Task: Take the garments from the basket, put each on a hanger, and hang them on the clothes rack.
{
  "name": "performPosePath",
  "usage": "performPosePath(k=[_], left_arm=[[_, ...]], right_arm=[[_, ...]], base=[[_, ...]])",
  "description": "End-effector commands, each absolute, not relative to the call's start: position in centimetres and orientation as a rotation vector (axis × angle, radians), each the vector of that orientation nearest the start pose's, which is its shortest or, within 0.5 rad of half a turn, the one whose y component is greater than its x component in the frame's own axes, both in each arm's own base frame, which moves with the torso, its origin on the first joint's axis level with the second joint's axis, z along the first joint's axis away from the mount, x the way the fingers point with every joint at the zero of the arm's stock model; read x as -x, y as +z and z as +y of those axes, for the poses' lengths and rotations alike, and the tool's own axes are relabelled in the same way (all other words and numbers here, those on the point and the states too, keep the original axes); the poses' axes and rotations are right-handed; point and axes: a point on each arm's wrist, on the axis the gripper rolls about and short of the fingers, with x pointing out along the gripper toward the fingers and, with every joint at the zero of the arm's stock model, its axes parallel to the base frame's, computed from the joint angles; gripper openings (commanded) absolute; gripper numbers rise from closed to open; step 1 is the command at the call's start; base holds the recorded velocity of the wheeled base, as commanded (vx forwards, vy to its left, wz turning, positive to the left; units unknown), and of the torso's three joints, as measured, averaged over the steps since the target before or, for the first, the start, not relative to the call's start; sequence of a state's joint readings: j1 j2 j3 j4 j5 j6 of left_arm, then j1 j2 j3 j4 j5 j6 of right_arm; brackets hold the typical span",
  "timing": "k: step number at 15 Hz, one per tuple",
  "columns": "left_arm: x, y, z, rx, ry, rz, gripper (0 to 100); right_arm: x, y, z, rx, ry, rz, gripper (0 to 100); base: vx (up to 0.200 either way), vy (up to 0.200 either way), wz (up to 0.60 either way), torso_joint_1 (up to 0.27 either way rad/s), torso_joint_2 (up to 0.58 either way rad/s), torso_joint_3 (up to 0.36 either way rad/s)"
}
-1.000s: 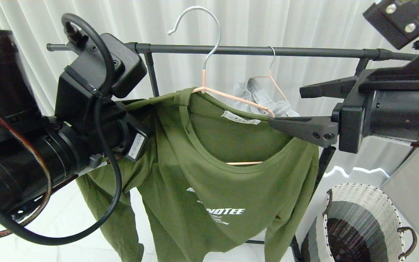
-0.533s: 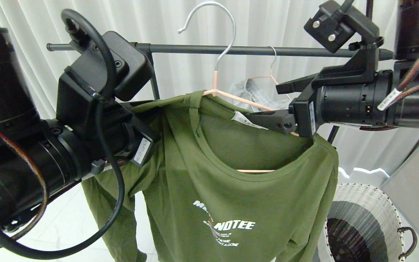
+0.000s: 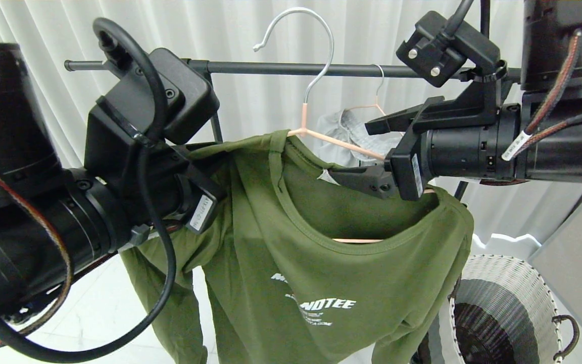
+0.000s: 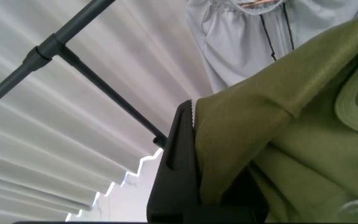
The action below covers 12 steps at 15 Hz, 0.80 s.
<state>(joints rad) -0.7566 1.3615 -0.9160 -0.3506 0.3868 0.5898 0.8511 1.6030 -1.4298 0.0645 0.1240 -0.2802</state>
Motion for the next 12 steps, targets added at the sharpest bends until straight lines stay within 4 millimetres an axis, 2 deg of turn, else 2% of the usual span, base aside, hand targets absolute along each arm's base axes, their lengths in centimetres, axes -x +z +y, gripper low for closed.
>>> performPosePath(k=[1, 6, 7, 12], left_arm=[[-17.15, 27.7, -15.11, -0.634, -0.386, -0.033, 0], [-17.09, 27.74, -15.12, -0.632, -0.393, -0.036, 0], [-17.09, 27.74, -15.12, -0.632, -0.393, -0.036, 0], [-17.17, 27.58, -15.17, -0.636, -0.401, -0.033, 0]], right_arm=[[-19.06, 31.85, 22.54, 0.347, 1.01, 0.098, 100], [-18.67, 31.7, 22.8, 0.346, 1.05, 0.1, 100], [-18.66, 31.69, 22.78, 0.348, 1.051, 0.104, 0], [-18.3, 31.75, 22.75, 0.342, 1.089, 0.102, 0]], base=[[0.0, 0.0, 0.0, 0.0, 0.0, 0.0], [0.0, 0.0, 0.0, 0.0, 0.0, 0.0], [0.0, 0.0, 0.0, 0.0, 0.0, 0.0], [0.0, 0.0, 0.0, 0.0, 0.0, 0.0]])
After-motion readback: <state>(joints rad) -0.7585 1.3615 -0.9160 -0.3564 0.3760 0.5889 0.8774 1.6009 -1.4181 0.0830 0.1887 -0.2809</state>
